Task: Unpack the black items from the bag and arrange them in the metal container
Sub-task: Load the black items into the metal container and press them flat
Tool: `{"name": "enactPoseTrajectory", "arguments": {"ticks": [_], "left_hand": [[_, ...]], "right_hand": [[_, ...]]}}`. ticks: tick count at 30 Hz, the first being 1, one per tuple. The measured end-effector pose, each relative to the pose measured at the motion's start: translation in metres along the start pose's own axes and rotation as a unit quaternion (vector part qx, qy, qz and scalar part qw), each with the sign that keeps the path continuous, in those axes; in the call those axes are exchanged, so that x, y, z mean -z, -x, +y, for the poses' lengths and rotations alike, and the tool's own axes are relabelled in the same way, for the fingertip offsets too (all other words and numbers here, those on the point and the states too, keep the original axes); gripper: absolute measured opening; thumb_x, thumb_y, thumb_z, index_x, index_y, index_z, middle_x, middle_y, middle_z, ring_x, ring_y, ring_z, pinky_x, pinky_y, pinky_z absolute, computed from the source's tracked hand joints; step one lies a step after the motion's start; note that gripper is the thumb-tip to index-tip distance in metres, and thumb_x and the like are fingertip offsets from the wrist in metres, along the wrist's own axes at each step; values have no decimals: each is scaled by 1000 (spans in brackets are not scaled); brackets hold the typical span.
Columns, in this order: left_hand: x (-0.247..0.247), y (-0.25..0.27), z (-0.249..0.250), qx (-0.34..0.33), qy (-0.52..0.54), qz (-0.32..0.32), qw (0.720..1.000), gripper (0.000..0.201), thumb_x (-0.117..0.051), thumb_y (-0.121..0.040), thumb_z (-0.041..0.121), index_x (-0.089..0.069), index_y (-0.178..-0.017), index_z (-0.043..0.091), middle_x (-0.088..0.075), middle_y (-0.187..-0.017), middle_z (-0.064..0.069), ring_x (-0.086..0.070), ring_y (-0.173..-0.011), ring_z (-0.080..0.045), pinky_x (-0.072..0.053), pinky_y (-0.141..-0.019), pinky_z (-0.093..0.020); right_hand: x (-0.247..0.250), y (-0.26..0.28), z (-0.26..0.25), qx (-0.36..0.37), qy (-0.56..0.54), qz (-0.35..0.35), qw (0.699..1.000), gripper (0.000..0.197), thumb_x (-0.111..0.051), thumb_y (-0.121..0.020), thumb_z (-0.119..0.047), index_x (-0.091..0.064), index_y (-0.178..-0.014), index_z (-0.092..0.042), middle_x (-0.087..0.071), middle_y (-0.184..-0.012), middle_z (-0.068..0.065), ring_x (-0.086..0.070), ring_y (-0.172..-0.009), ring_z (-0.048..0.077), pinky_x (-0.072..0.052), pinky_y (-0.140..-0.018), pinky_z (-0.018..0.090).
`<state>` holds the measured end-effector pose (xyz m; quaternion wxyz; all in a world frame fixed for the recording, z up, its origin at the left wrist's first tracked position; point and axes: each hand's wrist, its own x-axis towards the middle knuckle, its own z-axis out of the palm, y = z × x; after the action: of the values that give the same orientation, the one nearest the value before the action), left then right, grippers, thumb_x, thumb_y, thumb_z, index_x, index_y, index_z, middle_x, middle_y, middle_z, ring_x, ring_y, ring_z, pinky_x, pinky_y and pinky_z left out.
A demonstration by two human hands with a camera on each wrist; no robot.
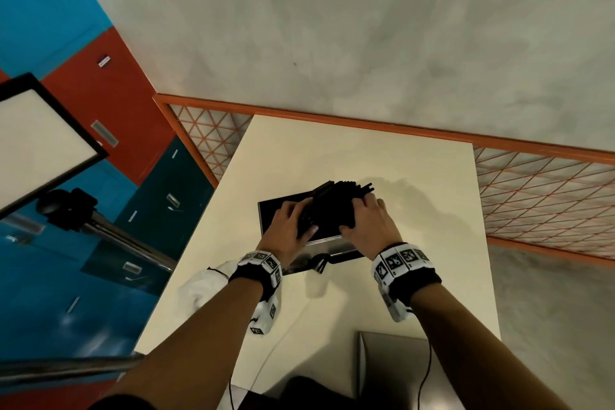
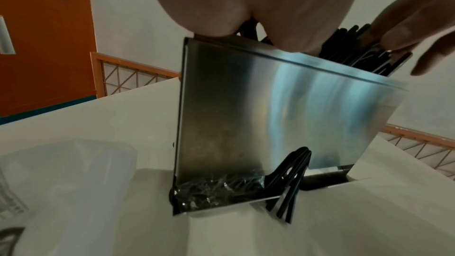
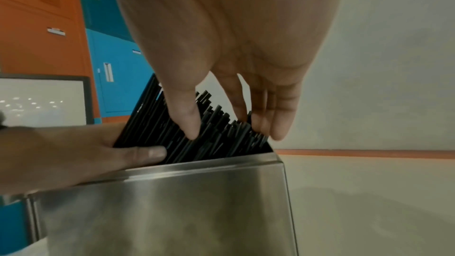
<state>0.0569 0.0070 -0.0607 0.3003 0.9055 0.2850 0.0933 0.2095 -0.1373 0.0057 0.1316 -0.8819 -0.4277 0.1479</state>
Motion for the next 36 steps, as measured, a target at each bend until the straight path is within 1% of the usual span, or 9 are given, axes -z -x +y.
{"name": "enactPoseTrajectory", "arguments": {"ticks": [3, 6, 9, 14, 20, 27, 30, 34, 36], "left_hand": [[3, 1, 2, 33, 18, -7, 999, 85, -63, -87, 64, -24, -154, 30, -34, -141, 1, -44, -128, -22, -47, -104, -41], [4, 1, 5, 46, 25, -7, 999, 95, -72, -80, 62, -24, -154, 27, -30, -145, 2, -42, -132, -21, -47, -105, -41], [3, 0, 6, 54, 25, -8, 998, 100, -75, -78, 60, -24, -155, 23, -27, -150, 0, -39, -136, -22, -45, -108, -41], [3, 0, 7, 47, 19, -5, 999, 101, -75, -79, 59, -24, -156, 19, -28, -153, -3, -38, -138, -25, -41, -112, -40], [3, 1, 7, 45, 16, -4, 999, 102, -74, -79, 60, -23, -156, 16, -27, -154, -5, -35, -140, -26, -38, -114, -47], [2, 2, 6, 42, 23, 2, 999, 102, -76, -78, 57, -24, -156, 16, -29, -153, -5, -35, -140, -26, -36, -116, -44], [2, 2, 7, 34, 20, 4, 999, 102, -76, -79, 57, -24, -156, 15, -29, -153, -6, -36, -139, -26, -36, -116, -42], [2, 2, 5, 28, 15, 7, 999, 103, -75, -78, 60, -24, -155, 15, -30, -152, -6, -37, -138, -27, -38, -115, -43], [2, 2, 4, 31, 19, 8, 999, 105, -76, -77, 62, -23, -155, 16, -31, -152, -6, -38, -138, -27, -39, -114, -43]], "right_hand": [[-6, -1, -4, 12, 55, 22, 998, 46, -65, -82, -42, -55, -116, -12, -46, -121, 10, -45, -111, 30, -48, -91, 41], [-9, -4, -6, 13, 72, 5, 997, 54, -65, -82, -48, -54, -119, -11, -45, -125, 12, -45, -115, 30, -47, -94, 41], [-10, -10, -7, 11, 93, -8, 996, 59, -66, -81, -51, -52, -122, -11, -46, -127, 13, -44, -117, 31, -46, -94, 41], [-8, -21, -8, 0, 120, -25, 992, 63, -67, -77, -55, -52, -122, -14, -50, -124, 12, -45, -117, 30, -45, -93, 43], [-11, -23, -10, -13, 143, -44, 989, 60, -64, -80, -57, -56, -121, -14, -54, -123, 9, -46, -119, 29, -43, -94, 43], [-7, -26, -18, -27, 98, -76, 992, 58, -69, -79, -50, -56, -119, -10, -56, -118, 13, -50, -114, 33, -50, -91, 44], [-7, -26, -17, -39, 108, -87, 990, 57, -66, -78, -53, -52, -118, -14, -61, -111, 11, -50, -112, 32, -48, -89, 43], [-8, -28, -17, -51, 83, -107, 989, 66, -67, -76, -57, -45, -123, -15, -62, -109, 11, -54, -109, 33, -50, -88, 43], [-7, -30, -21, -53, 58, -112, 991, 70, -69, -74, -56, -44, -124, -15, -64, -105, 10, -60, -102, 33, -52, -83, 41]]}}
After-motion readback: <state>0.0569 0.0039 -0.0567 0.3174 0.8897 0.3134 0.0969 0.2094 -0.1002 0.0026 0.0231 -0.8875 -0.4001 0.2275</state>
